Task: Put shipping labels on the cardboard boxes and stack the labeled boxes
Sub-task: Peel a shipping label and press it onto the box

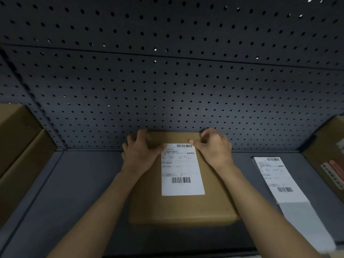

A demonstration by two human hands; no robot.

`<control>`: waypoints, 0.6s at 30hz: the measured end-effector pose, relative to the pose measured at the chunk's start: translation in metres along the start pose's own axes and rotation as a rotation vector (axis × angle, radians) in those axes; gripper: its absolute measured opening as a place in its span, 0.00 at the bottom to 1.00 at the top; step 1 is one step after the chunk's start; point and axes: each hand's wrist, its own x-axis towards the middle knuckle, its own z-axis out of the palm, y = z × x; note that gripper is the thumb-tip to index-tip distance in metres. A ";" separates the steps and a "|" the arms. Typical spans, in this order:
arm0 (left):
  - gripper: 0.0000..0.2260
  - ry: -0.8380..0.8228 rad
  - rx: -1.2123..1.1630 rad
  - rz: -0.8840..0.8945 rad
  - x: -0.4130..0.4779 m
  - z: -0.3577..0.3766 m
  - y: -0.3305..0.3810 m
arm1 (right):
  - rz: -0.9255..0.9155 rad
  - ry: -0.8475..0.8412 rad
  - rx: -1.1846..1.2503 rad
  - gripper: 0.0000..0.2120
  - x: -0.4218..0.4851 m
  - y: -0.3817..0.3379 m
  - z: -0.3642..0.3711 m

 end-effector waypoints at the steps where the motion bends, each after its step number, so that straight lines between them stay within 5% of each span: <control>1: 0.36 0.006 -0.014 -0.010 0.000 0.001 0.000 | -0.006 0.007 -0.002 0.22 0.001 0.001 0.001; 8: 0.30 -0.041 -0.255 -0.012 -0.008 -0.012 -0.008 | -0.122 -0.006 0.095 0.20 -0.023 0.002 -0.010; 11: 0.16 -0.089 -0.516 -0.073 -0.031 -0.024 -0.017 | -0.487 -0.016 0.111 0.14 -0.067 0.002 -0.028; 14: 0.19 -0.159 -0.619 -0.119 -0.060 -0.025 -0.033 | -0.884 -0.211 0.025 0.16 -0.106 0.004 -0.034; 18: 0.15 -0.200 -0.620 -0.091 -0.083 -0.012 -0.045 | -1.087 -0.415 -0.276 0.25 -0.120 0.009 -0.027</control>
